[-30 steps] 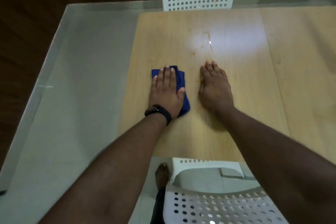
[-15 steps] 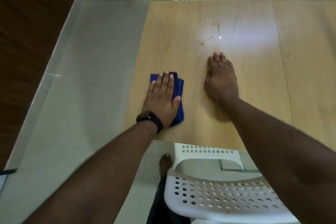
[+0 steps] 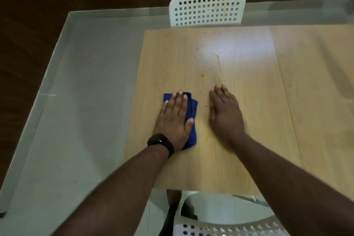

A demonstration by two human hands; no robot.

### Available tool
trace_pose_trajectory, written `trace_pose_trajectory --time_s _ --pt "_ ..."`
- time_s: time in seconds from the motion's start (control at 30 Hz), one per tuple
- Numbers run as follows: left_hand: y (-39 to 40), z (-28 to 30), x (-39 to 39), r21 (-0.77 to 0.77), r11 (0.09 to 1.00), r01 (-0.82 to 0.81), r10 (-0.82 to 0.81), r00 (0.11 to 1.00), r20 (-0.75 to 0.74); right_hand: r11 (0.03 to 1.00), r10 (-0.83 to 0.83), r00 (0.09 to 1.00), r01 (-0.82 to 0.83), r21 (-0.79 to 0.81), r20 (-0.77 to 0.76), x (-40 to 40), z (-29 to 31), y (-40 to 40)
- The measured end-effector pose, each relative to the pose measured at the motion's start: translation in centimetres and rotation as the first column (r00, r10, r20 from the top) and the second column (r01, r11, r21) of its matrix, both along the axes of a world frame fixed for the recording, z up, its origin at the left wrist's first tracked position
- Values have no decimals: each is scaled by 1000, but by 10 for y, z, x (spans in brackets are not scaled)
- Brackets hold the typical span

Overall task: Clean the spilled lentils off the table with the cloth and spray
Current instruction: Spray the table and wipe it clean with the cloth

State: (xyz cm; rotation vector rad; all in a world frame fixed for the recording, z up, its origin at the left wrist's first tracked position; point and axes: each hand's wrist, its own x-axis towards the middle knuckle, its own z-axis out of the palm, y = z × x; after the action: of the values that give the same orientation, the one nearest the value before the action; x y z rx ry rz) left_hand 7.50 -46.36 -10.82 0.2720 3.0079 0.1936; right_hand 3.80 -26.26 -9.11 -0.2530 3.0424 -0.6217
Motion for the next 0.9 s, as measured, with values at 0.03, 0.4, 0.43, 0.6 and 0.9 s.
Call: trace_pose_trajectory --time_s 0.03,0.4,0.43,0.6,0.9 --pt "-6 0 -16 -17 999 -38 38 999 -2 1000 -12 1000 12 -12 2 1 2 0" --pt "2 3 -202 -40 997 -60 60 998 -19 992 -72 997 74 106 -26 -172 3 18" --pt "4 3 -217 -41 997 -59 58 998 -22 990 -72 997 75 123 -29 -179 1 18" --pt "13 2 -285 -31 998 -57 56 998 -32 986 -92 994 98 138 -50 -183 -7 14" --pt "31 10 -291 -37 992 118 -118 993 4 989 -88 996 90 115 -22 -188 -4 16"
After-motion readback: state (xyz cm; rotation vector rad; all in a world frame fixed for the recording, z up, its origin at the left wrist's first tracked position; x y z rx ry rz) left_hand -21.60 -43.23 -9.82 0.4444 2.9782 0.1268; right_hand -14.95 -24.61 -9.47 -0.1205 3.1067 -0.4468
